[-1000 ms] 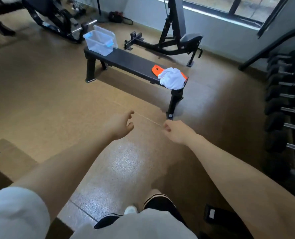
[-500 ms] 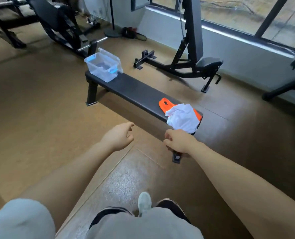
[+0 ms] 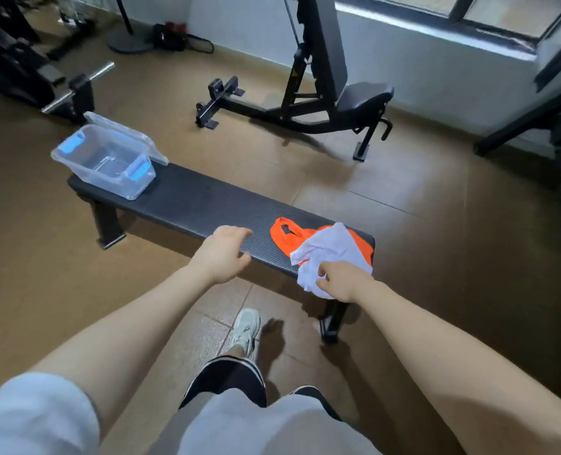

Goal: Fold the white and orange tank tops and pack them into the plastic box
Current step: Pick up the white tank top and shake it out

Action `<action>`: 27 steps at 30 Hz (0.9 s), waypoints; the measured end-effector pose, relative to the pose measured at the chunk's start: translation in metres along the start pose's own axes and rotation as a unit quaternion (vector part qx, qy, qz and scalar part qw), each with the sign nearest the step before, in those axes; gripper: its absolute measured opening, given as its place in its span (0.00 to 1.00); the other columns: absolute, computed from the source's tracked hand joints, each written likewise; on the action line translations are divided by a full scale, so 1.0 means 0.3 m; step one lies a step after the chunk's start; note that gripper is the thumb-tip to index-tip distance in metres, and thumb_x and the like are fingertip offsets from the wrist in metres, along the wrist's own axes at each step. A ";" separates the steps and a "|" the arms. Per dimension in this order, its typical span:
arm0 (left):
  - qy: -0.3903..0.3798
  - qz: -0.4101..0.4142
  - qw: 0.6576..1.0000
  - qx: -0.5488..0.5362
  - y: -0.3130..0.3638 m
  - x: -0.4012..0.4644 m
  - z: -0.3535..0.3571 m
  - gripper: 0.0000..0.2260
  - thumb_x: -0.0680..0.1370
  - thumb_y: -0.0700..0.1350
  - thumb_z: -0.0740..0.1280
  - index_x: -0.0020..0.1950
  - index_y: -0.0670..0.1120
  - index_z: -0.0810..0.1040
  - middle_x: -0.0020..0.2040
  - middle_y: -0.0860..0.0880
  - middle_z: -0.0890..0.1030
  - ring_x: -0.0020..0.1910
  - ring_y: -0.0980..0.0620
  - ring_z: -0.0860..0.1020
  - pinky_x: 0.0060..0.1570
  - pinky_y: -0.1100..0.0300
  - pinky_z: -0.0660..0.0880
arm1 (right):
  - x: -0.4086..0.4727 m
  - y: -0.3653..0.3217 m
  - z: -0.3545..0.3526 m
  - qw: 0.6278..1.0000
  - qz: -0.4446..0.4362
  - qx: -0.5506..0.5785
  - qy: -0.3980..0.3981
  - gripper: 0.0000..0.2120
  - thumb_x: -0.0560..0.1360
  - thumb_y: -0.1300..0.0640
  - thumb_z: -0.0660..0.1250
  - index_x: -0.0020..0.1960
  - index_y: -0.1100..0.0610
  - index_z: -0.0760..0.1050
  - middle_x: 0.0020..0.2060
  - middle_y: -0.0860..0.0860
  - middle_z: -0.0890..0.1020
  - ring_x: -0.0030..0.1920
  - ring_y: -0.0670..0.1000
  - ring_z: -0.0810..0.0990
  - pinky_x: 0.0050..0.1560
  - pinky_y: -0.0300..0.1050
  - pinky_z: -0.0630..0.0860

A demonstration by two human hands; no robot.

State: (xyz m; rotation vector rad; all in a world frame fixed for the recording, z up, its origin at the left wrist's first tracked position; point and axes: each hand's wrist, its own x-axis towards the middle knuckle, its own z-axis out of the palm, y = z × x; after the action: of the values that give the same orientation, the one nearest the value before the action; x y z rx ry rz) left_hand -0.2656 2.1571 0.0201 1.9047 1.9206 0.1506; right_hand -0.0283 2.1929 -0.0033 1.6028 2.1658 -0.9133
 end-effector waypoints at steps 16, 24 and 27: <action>-0.244 0.148 0.958 0.023 0.005 1.069 0.005 0.22 0.74 0.50 0.57 0.66 0.43 0.70 0.63 0.42 0.75 0.64 0.44 0.70 0.60 0.56 0.67 | 0.839 0.148 -0.333 0.981 0.172 0.086 -0.001 0.23 0.80 0.51 0.54 0.74 0.53 0.57 0.64 0.61 0.75 0.61 0.61 0.75 0.59 0.53 0.71; -0.275 0.049 0.956 -0.089 -0.022 1.340 0.448 0.18 0.76 0.38 0.62 0.66 0.40 0.71 0.61 0.41 0.77 0.60 0.43 0.74 0.54 0.60 0.65 | 1.172 0.451 -0.085 0.997 0.068 -0.025 0.020 0.18 0.80 0.57 0.56 0.69 0.53 0.67 0.70 0.51 0.69 0.68 0.56 0.67 0.64 0.51 0.68; -0.286 0.038 0.952 -0.098 -0.049 1.412 0.586 0.16 0.76 0.40 0.62 0.64 0.41 0.73 0.59 0.43 0.78 0.59 0.44 0.74 0.56 0.59 0.67 | 1.267 0.547 0.005 0.992 0.039 -0.118 0.019 0.16 0.79 0.57 0.55 0.65 0.52 0.71 0.65 0.51 0.74 0.68 0.56 0.66 0.68 0.50 0.59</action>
State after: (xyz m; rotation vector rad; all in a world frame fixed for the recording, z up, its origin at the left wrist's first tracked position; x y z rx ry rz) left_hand -0.1991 2.5304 -0.2384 1.6547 1.3908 -0.1685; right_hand -0.0029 2.5043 -0.2748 1.5874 2.1284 -0.5829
